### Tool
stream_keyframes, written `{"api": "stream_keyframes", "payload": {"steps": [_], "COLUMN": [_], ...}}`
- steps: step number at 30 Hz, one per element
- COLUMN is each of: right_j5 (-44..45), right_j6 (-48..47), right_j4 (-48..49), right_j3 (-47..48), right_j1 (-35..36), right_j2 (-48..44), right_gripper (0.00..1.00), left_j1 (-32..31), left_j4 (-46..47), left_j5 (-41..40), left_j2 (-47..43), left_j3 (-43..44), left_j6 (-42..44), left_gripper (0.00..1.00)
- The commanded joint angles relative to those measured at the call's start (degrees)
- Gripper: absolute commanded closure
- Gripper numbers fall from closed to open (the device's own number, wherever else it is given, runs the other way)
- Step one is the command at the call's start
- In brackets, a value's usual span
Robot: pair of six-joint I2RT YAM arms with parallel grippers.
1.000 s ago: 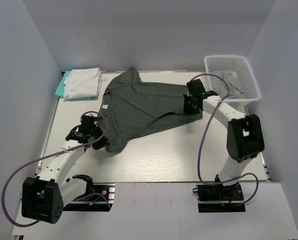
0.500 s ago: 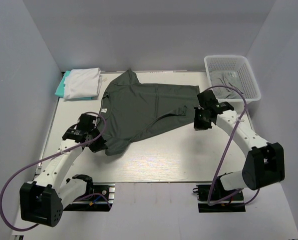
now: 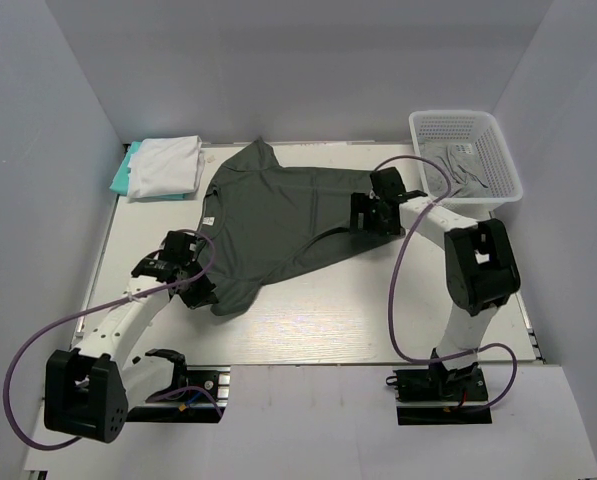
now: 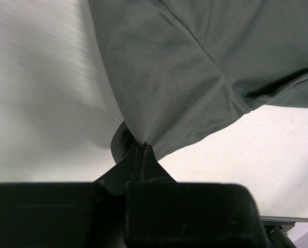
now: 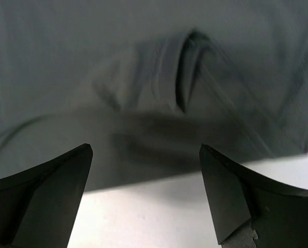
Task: Fold and stack the t-shirts
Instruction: Flatten out the tshirt
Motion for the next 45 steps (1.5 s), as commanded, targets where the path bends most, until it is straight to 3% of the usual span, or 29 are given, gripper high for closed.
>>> {"api": "stream_keyframes", "payload": {"steps": [1,6,12,23,24,26,28,37,45], "right_j5": [-0.59,-0.59,-2.26,-3.05,-3.05,-3.05,-1.48,-1.11,-0.32], "right_j6": [-1.26,-0.73,0.32,1.56,1.73,1.73,1.73,2.79,2.87], "right_j4": [4.98,5.16,5.16,5.25,5.07,5.07,5.07,7.7,2.44], "right_j3": [4.33,7.4,10.13,7.68,7.32,6.62,6.44,5.57,-2.6], "right_j1": [0.07,0.07,-0.1,-0.1,-0.1,-0.02,-0.1,-0.1,0.07], "right_j2": [2.07,6.56,9.46,6.21,5.95,5.42,5.33,4.19,-7.92], "right_gripper": [0.1,0.11,0.24,0.68,0.79,0.87,1.0,1.0,1.0], "left_j1": [-0.12,-0.12,-0.12,-0.12,-0.12,-0.12,-0.12,-0.12,-0.12], "left_j4": [1.33,1.86,1.86,1.24,1.24,1.24,1.24,0.72,-1.92], "left_j5": [-0.74,-0.74,-0.74,-1.27,-1.27,-1.27,-1.27,-1.79,-1.79], "left_j2": [1.03,2.18,3.24,2.18,2.18,2.18,2.18,0.52,-2.82], "left_j3": [-0.5,-0.5,0.03,0.03,0.03,0.03,0.03,-0.5,0.56], "left_j6": [-0.67,-0.67,-0.67,-0.67,-0.67,-0.67,-0.67,-0.67,-0.67], "left_gripper": [1.0,1.0,1.0,1.0,1.0,1.0,1.0,1.0,1.0]}}
